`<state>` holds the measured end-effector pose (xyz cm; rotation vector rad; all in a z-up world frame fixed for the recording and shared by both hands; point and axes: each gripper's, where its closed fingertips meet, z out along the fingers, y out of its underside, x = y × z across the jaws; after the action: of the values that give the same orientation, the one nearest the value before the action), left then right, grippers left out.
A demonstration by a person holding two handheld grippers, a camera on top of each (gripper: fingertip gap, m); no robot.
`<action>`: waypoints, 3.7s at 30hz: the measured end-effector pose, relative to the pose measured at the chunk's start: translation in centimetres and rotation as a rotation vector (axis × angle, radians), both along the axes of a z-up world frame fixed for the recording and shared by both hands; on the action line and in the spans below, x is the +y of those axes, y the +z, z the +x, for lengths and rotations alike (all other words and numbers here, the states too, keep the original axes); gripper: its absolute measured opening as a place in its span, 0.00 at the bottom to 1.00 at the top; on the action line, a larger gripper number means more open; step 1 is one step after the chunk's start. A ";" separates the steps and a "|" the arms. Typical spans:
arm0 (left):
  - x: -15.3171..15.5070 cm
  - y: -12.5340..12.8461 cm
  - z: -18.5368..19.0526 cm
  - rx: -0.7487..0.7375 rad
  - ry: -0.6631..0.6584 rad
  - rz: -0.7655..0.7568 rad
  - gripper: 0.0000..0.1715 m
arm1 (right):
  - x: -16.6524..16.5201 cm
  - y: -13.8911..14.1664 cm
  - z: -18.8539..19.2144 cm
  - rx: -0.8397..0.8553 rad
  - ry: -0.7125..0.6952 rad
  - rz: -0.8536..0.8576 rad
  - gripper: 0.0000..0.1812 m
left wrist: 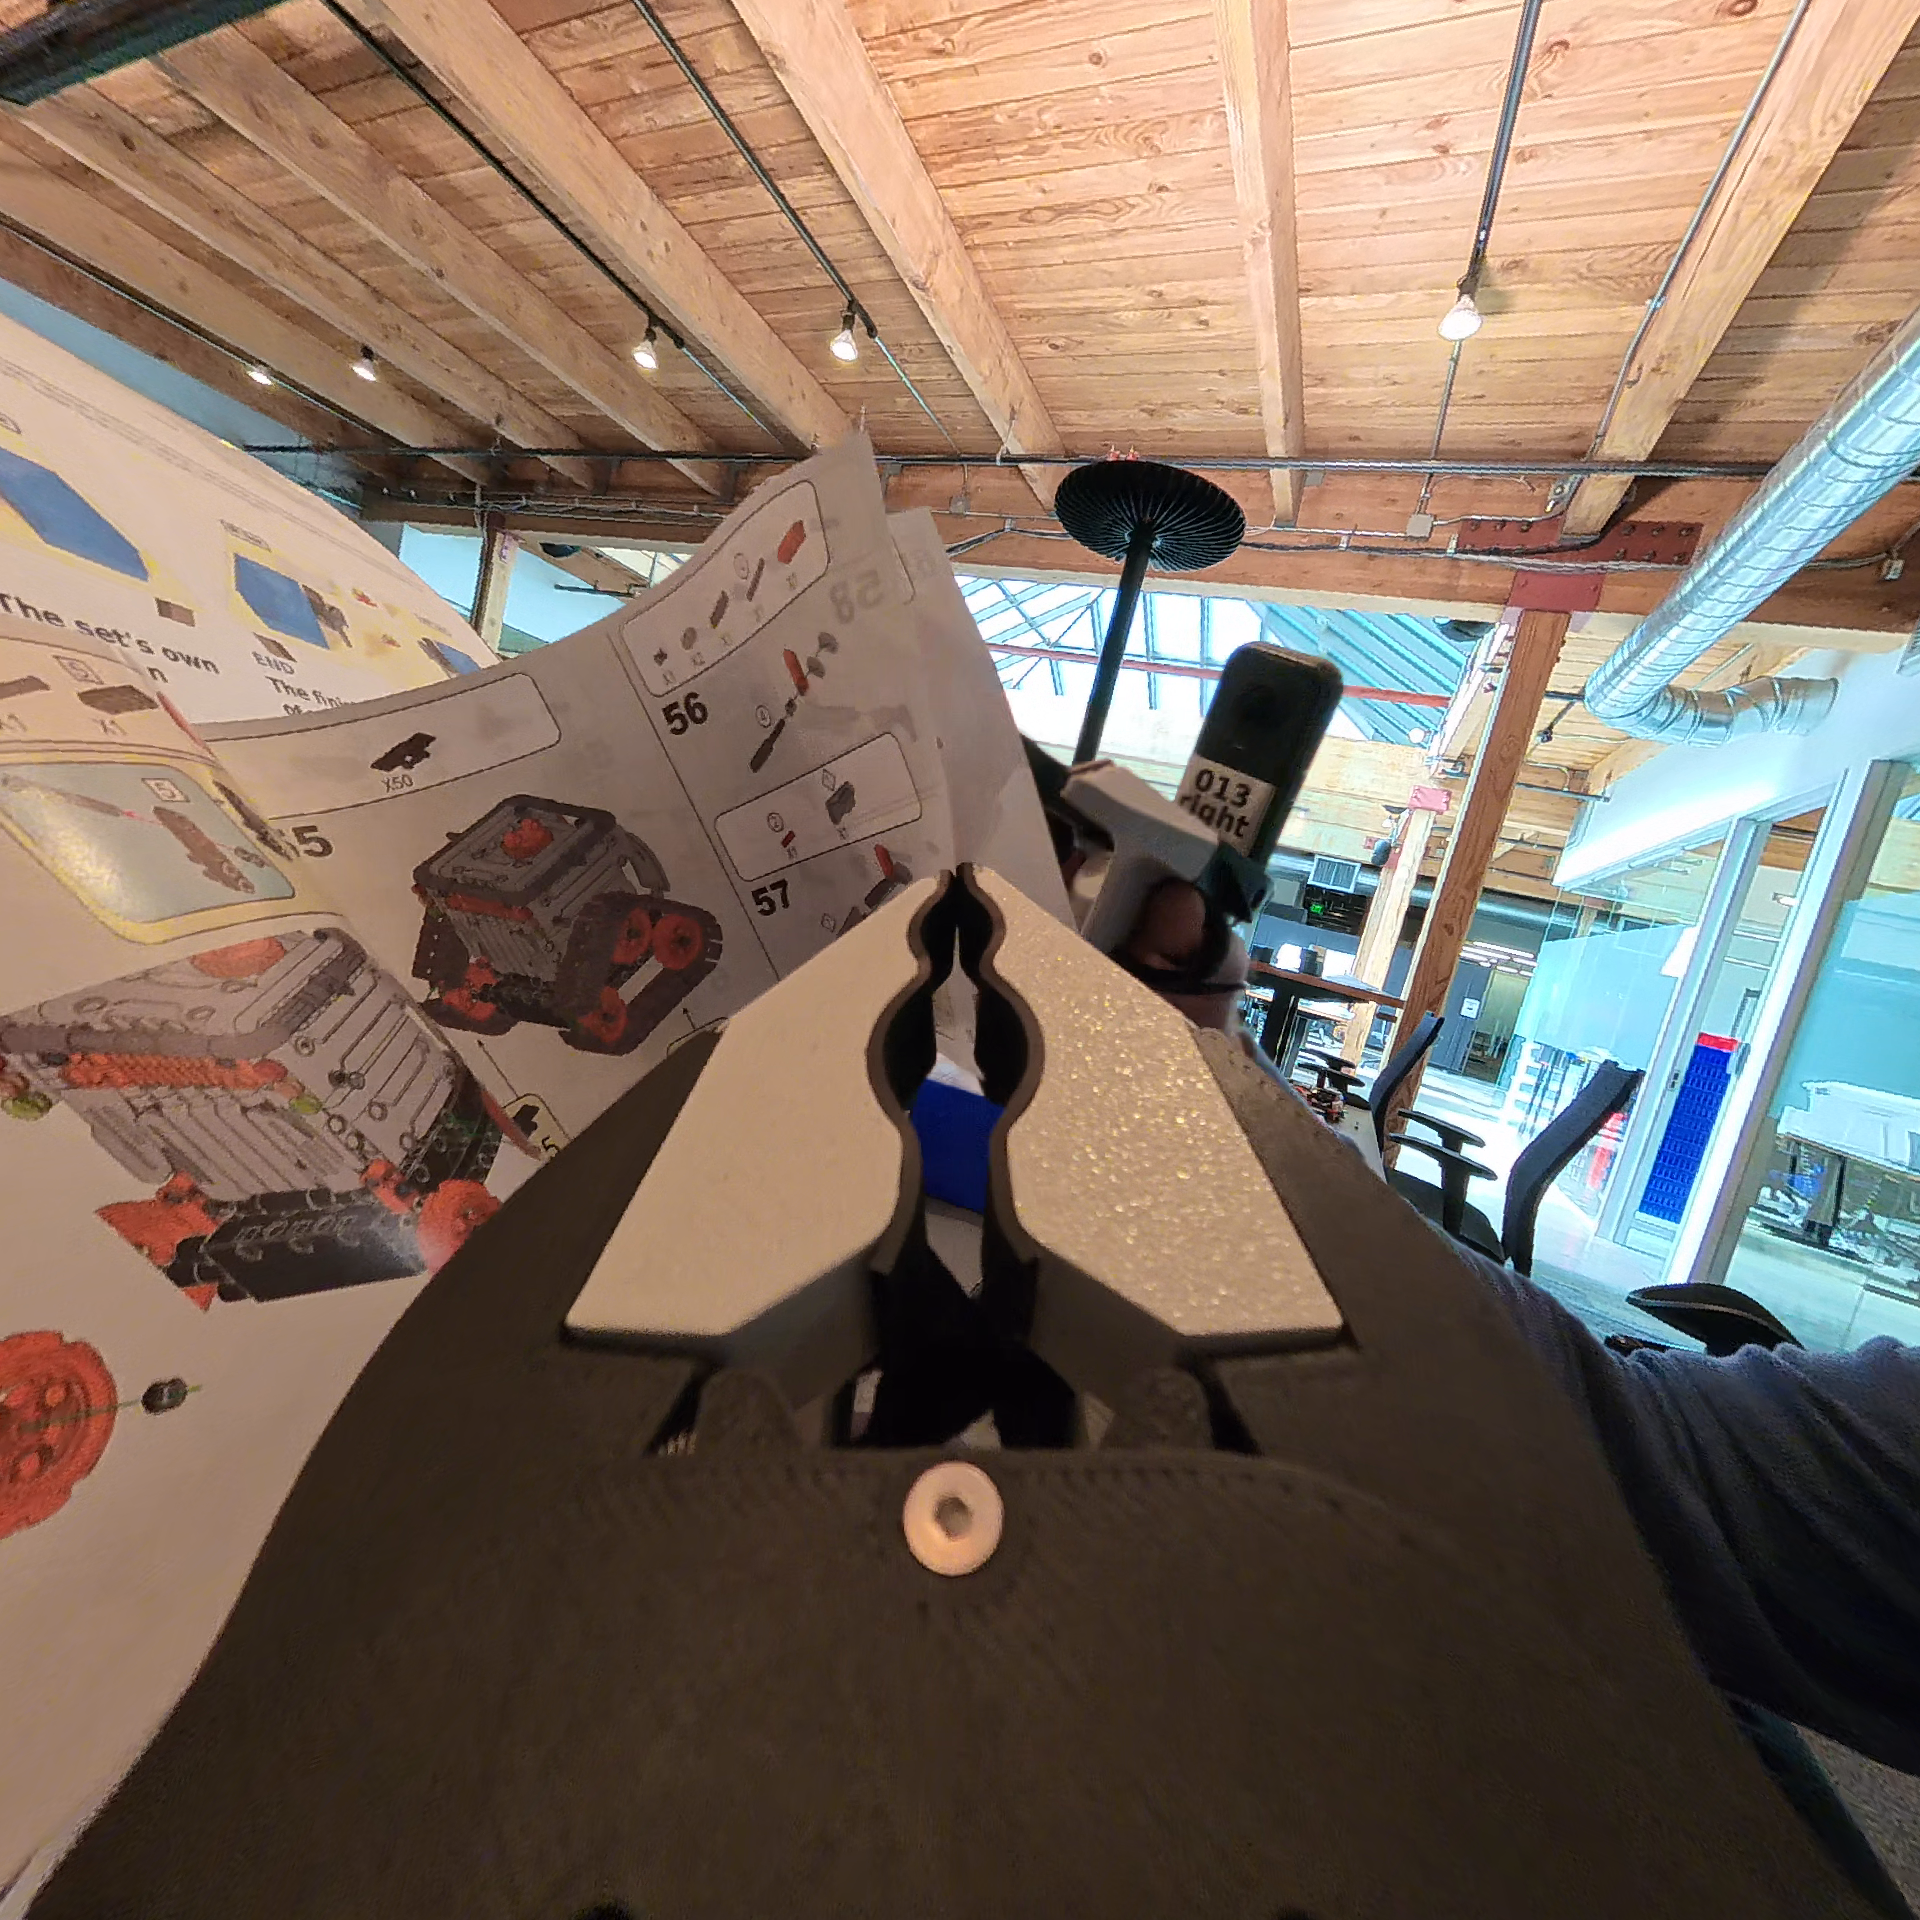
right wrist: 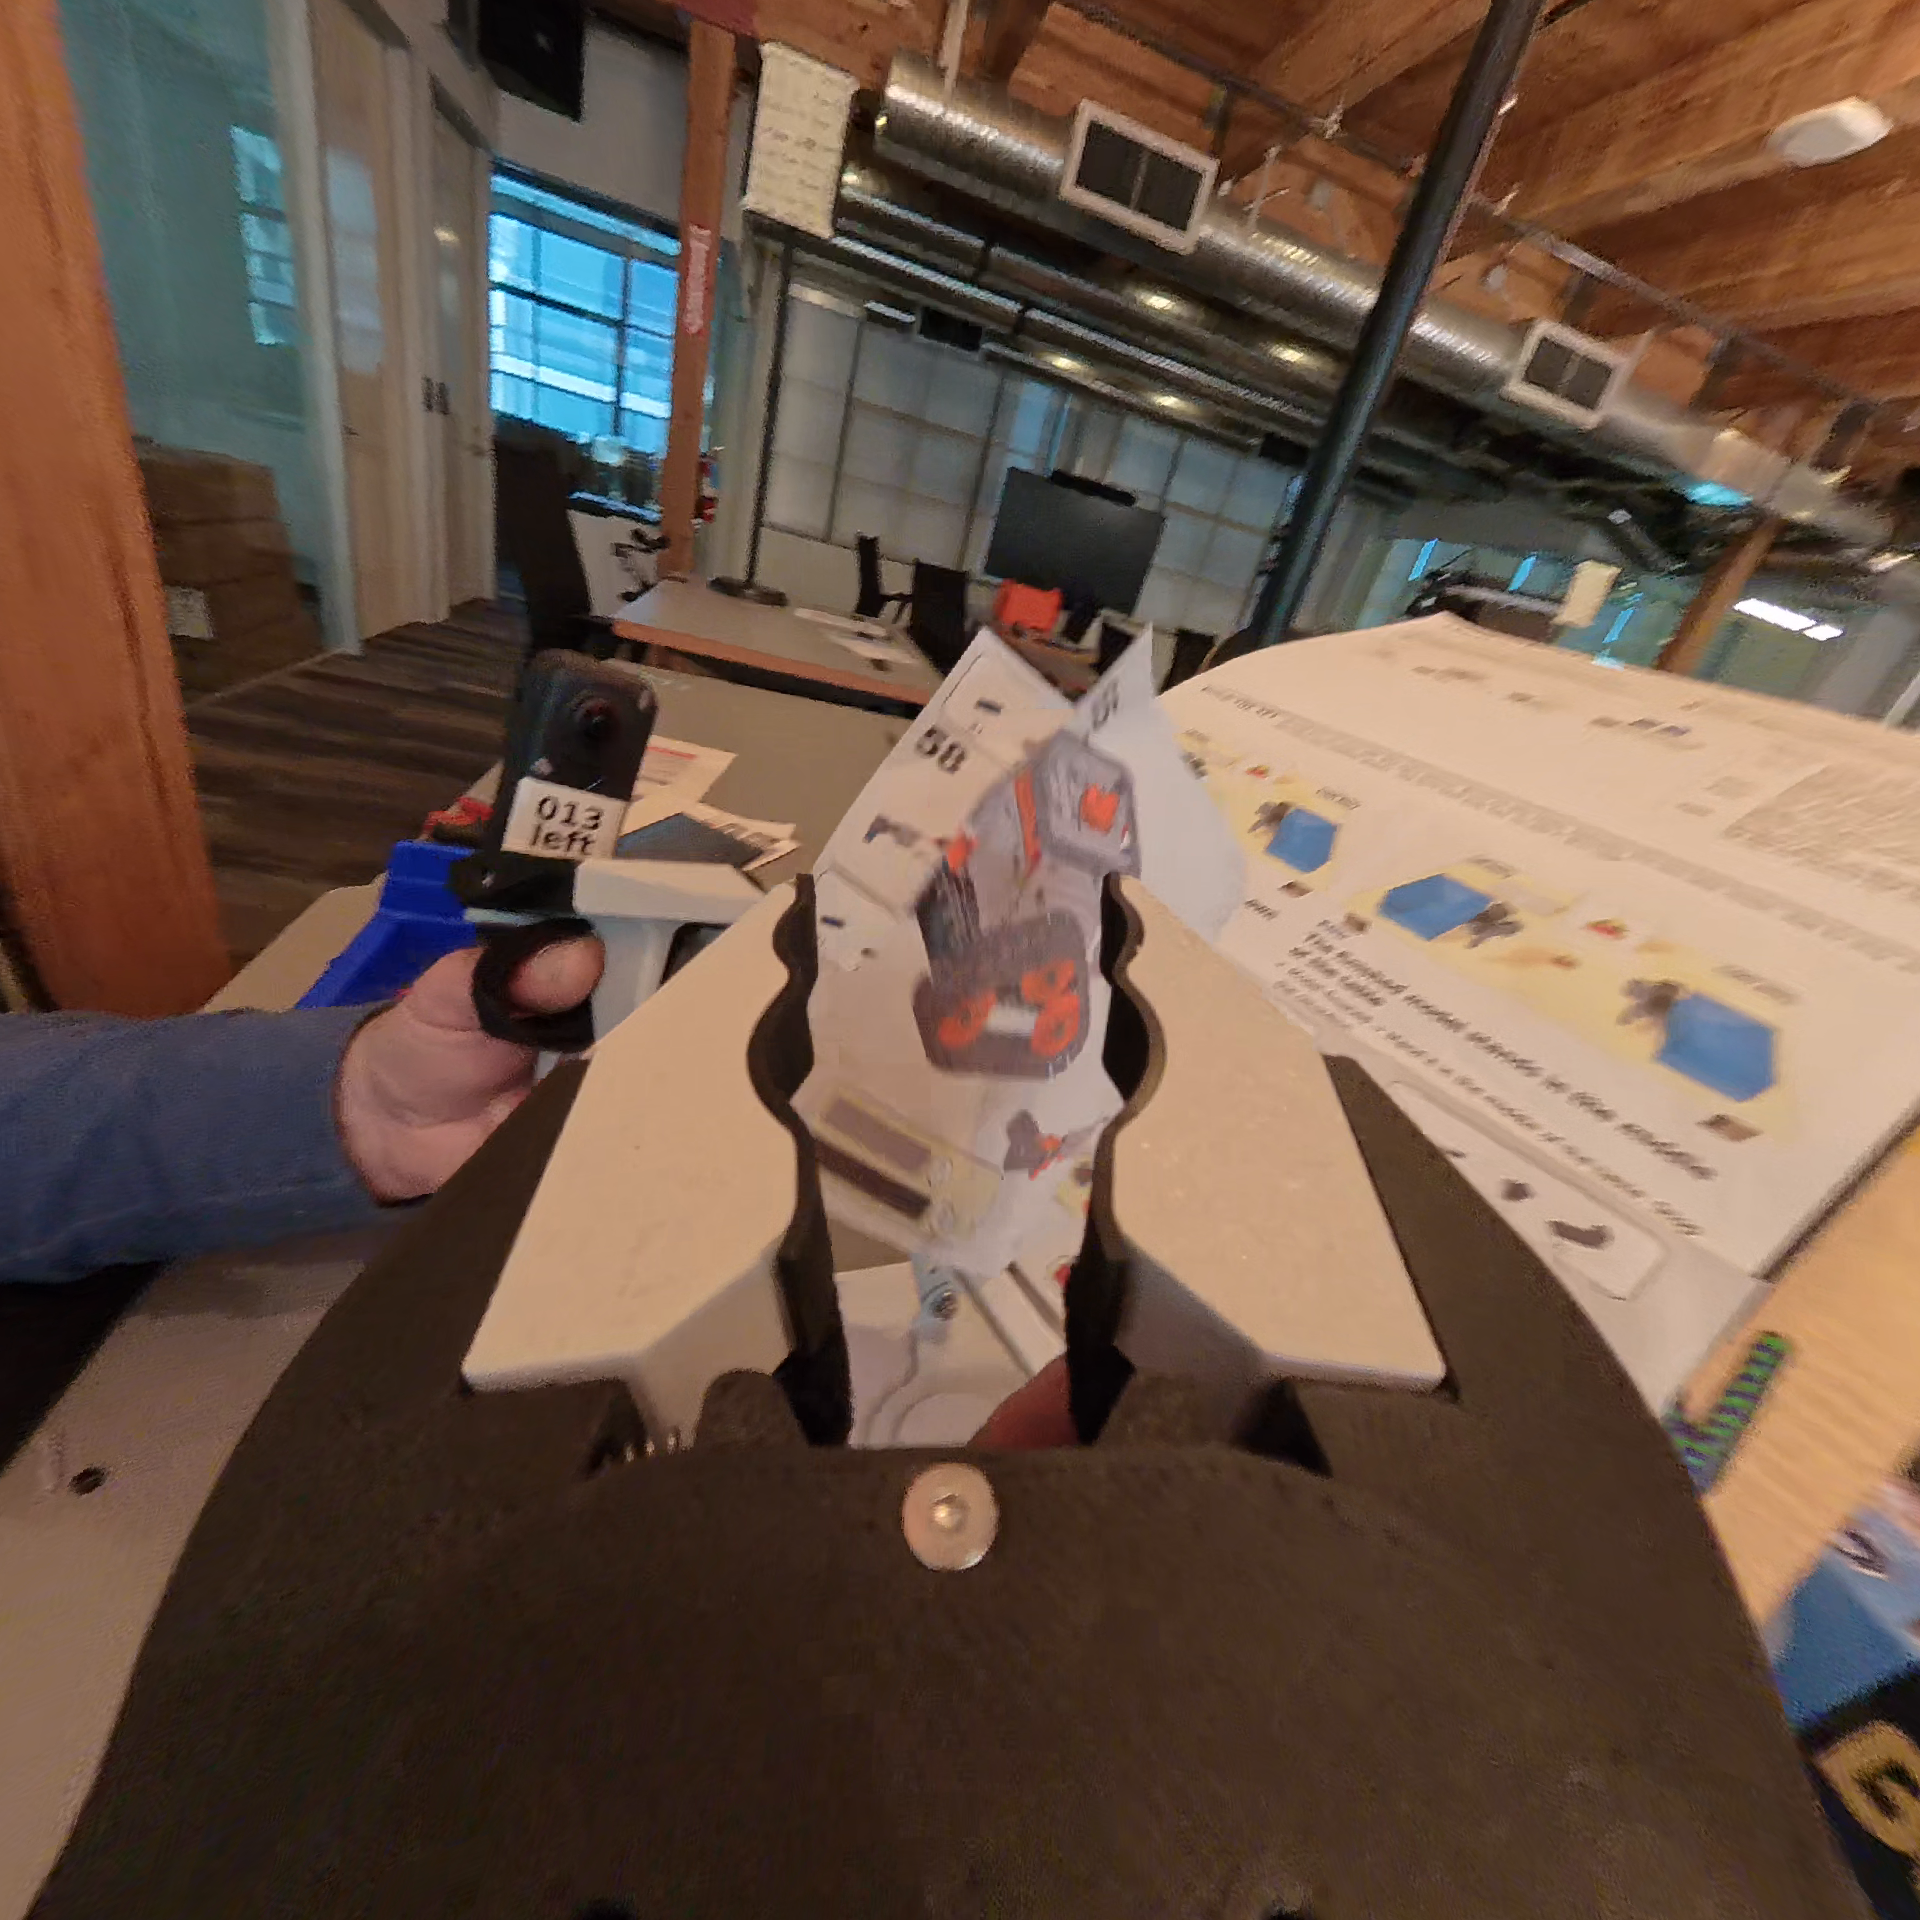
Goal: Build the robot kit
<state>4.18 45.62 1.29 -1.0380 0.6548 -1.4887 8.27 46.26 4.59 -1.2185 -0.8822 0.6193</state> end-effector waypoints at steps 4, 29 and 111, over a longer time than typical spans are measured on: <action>0.4 0.2 -0.5 0.010 0.036 0.001 0.00 | -0.4 2.5 1.9 -0.027 -0.147 0.154 0.28; 5.1 -4.5 -17.5 0.732 0.858 -0.081 0.00 | 7.4 -11.1 -13.4 -0.621 -0.255 0.039 0.04; 10.8 -5.3 -14.8 0.540 0.865 -0.337 0.01 | 7.1 -11.8 -14.1 -0.665 -0.323 -0.074 0.09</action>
<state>-10.67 56.43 -4.03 -1.7314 0.2362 -0.5569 -5.82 53.33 -7.21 -1.6284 -1.1771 -0.0315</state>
